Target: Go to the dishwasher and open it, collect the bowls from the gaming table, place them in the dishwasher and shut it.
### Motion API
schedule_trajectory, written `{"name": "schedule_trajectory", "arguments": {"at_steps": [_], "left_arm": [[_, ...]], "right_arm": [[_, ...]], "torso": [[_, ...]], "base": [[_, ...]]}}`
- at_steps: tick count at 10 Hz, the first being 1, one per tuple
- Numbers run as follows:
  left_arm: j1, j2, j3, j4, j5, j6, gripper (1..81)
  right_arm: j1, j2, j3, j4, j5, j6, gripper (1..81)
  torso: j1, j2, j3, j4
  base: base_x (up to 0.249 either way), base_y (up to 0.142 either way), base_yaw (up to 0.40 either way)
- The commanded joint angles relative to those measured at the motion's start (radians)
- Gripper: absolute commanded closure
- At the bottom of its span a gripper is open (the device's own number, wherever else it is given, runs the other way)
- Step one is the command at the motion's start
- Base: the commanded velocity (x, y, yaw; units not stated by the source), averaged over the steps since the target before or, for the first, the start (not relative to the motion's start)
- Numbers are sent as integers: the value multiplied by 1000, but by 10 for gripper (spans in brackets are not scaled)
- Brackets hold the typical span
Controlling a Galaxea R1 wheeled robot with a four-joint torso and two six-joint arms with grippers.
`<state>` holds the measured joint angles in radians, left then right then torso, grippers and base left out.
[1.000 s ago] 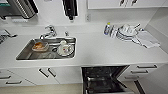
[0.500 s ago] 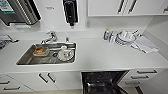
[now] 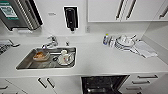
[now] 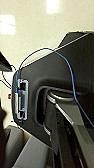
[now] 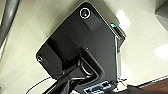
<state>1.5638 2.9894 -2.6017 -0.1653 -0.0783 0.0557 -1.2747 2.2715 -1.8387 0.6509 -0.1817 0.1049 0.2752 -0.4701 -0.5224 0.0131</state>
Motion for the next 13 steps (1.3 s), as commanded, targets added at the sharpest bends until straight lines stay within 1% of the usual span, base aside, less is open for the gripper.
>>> {"name": "schedule_trajectory", "arguments": {"at_steps": [1, 2, 3, 4, 5, 6, 7, 8, 9, 11, 12, 13], "left_arm": [[17, -6, 0, -13, 95, 3, 10], [15, -6, 0, -13, 97, 3, 10], [17, -4, 0, -13, 97, 3, 10], [17, -4, 0, -13, 97, 3, 10], [16, -2, 0, -13, 97, 3, 10], [15, -2, 0, -11, 97, 3, 10], [15, -2, 0, -11, 97, 3, 10], [17, -1, 0, -11, 97, 3, 10], [15, 2, 0, -10, 97, 3, 10], [17, 1, 0, -11, 97, 3, 10], [15, 1, 0, -13, 97, 3, 10], [16, 2, 0, -11, 97, 3, 10]], "right_arm": [[63, -28, -11, 199, -61, 7, 10], [74, -28, -22, 258, -70, 7, 10], [76, -28, -34, 291, -71, 7, 10], [77, -25, -52, 309, -73, 6, 10], [68, -21, -55, 305, -31, -5, 10], [48, -13, -59, 294, 97, -14, 10], [45, -16, -74, 293, 142, -13, 10], [42, -16, -89, 296, 137, -2, 10], [40, -16, -100, 303, 117, 2, 10], [34, -22, -135, 312, 38, 4, 10], [19, -11, -180, 326, 8, 13, 10], [7, 4, -231, 358, -13, 19, 10]], "torso": [[61, -94, 0, 0], [86, -134, 0, 0], [108, -170, 0, 0], [130, -206, 0, 0], [150, -237, 1, 0], [174, -274, 1, 0], [196, -311, 1, 0], [218, -346, 1, 0], [240, -381, 1, 0], [289, -459, 2, 0], [309, -491, 2, 0], [333, -529, 2, 0]], "base": [[0, 0, 0], [0, 0, 0], [0, 0, 0], [0, 0, 0], [0, 0, 0], [0, 0, 0], [0, 0, 0], [0, 0, 0], [0, 0, 0], [0, 0, 0], [0, 0, 0], [0, 0, 0]]}}
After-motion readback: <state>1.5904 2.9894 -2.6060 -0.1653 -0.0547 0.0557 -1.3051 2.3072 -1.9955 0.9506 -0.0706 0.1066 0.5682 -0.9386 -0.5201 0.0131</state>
